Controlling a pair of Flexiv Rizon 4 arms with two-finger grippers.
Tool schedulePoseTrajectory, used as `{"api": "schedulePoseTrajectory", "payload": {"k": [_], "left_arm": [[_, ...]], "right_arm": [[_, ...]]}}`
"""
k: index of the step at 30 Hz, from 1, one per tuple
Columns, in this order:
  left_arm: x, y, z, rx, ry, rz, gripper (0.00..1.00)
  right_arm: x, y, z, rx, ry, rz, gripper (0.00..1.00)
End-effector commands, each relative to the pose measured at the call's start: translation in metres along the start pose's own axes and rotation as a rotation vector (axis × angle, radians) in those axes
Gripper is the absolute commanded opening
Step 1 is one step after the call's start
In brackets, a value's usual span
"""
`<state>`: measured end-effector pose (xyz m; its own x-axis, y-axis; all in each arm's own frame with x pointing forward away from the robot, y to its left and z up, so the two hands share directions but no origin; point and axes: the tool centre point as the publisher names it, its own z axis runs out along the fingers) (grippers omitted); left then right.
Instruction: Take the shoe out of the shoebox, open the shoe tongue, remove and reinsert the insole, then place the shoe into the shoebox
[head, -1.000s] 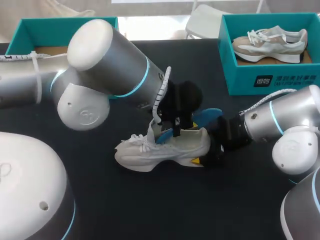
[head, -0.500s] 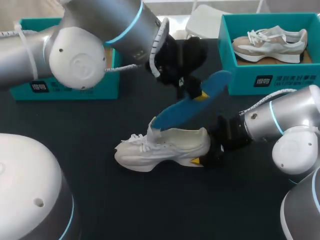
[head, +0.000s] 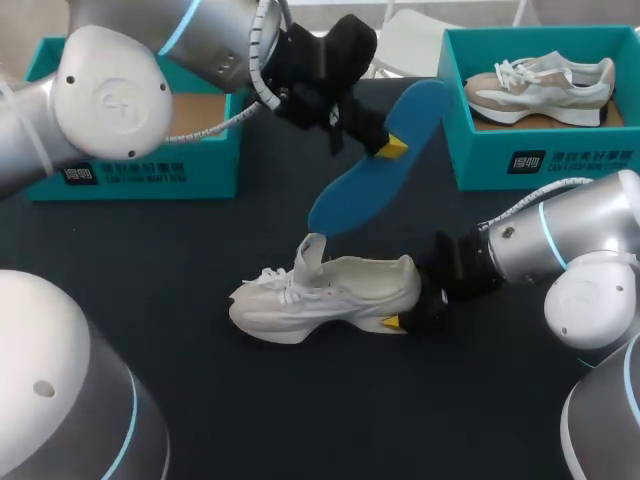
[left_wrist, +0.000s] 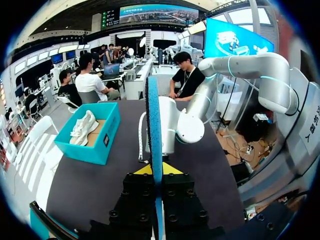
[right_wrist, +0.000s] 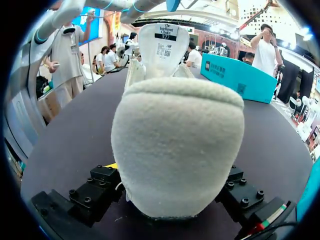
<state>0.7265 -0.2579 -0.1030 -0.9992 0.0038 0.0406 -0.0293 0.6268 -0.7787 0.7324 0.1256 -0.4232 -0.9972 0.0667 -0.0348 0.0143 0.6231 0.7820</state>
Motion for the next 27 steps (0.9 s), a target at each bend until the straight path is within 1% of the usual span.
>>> {"api": "schedulePoseTrajectory", "payload": {"k": [1,8,9,10,12,14,15,17,18,19,20,21,22,23,27], "left_arm": [[0.002,0.004,-0.002,0.017,-0.002,0.002,0.0],[0.002,0.004,-0.002,0.017,-0.002,0.002,0.0],[0.006,0.004,-0.007,0.033,0.001,-0.025,0.0],[0.011,0.001,-0.012,0.073,0.023,-0.083,0.0],[0.023,-0.009,-0.022,0.11,0.06,-0.16,0.0],[0.034,-0.018,-0.027,0.155,0.124,-0.253,0.0],[0.038,-0.022,-0.03,0.15,0.139,-0.272,0.0],[0.044,-0.029,-0.035,0.187,0.201,-0.319,0.0],[0.046,-0.031,-0.036,0.17,0.223,-0.335,0.0],[0.049,-0.034,-0.037,0.177,0.253,-0.361,0.0],[0.052,-0.037,-0.039,0.2,0.286,-0.403,0.0],[0.056,-0.04,-0.04,0.199,0.312,-0.422,0.0],[0.06,-0.044,-0.042,0.22,0.333,-0.44,0.0],[0.064,-0.047,-0.045,0.235,0.374,-0.471,0.0],[0.078,-0.057,-0.054,0.229,0.459,-0.52,0.0]], "right_arm": [[0.0,-0.002,0.001,0.005,0.0,0.0,0.0],[0.0,-0.002,0.001,0.005,0.0,0.0,0.0],[0.0,-0.002,0.001,0.005,0.0,0.0,0.0],[0.0,-0.002,0.001,0.005,0.0,0.0,0.0],[0.0,-0.002,0.001,0.005,0.0,0.0,0.0],[0.0,-0.002,0.001,0.005,0.0,0.0,0.0],[0.0,-0.002,0.001,0.005,0.0,0.0,0.0],[0.0,-0.002,0.001,0.005,0.0,0.0,0.0],[0.0,-0.002,0.001,0.005,0.0,0.0,0.0],[0.0,-0.002,0.001,0.005,0.0,0.0,0.0],[0.0,-0.002,0.001,0.005,0.0,0.0,0.0],[0.0,-0.002,0.001,0.005,0.0,0.0,0.0],[0.0,-0.002,0.001,0.005,0.0,0.0,0.0],[0.0,-0.002,0.001,0.005,0.0,0.0,0.0],[0.0,-0.002,0.001,0.005,0.0,0.0,0.0]]}}
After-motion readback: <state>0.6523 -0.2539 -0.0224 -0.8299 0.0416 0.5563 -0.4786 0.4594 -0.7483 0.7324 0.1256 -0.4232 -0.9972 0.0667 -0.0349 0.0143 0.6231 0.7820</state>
